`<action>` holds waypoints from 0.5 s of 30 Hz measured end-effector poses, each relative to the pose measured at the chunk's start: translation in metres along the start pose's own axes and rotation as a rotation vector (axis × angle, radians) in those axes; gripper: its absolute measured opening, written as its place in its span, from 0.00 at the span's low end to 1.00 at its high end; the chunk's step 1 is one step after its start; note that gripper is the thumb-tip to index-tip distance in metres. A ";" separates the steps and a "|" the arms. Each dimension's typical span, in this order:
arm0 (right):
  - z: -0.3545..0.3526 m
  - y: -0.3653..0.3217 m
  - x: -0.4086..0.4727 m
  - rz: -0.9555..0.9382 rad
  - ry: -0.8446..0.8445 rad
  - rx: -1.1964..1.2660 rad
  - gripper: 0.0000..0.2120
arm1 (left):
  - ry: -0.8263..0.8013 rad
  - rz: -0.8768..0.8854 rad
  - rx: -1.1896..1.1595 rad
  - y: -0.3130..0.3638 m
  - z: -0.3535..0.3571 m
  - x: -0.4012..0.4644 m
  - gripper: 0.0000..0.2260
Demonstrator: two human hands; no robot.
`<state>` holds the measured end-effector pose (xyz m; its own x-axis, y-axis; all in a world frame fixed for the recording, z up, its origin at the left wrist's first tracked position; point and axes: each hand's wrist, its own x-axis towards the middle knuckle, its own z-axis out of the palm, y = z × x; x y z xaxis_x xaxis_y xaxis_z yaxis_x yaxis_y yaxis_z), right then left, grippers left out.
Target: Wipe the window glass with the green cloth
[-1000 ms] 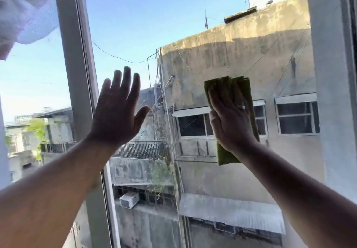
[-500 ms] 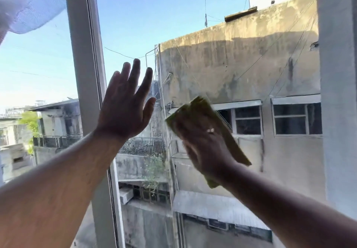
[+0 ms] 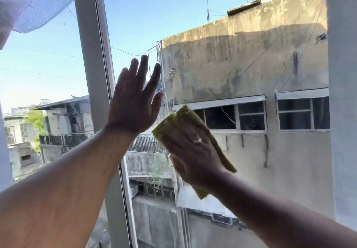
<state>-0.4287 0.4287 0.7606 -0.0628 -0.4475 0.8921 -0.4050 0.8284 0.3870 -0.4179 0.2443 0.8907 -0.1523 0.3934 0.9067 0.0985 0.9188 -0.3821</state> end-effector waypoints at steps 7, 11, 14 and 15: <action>-0.023 0.077 -0.036 -0.076 -0.039 -0.073 0.32 | -0.031 0.000 -0.018 0.000 -0.005 0.001 0.28; -0.046 0.119 0.011 0.445 0.129 -0.083 0.29 | -0.025 0.005 -0.010 -0.001 0.000 0.003 0.28; -0.029 0.075 0.047 0.524 0.227 -0.060 0.28 | -0.010 0.023 0.014 -0.005 0.002 0.003 0.28; -0.020 0.053 0.047 0.419 0.218 -0.053 0.29 | -0.006 0.027 0.019 -0.006 0.001 0.003 0.28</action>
<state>-0.4347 0.4589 0.8277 -0.0150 0.0051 0.9999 -0.3380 0.9411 -0.0098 -0.4204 0.2396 0.8955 -0.1557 0.4183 0.8949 0.0841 0.9082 -0.4099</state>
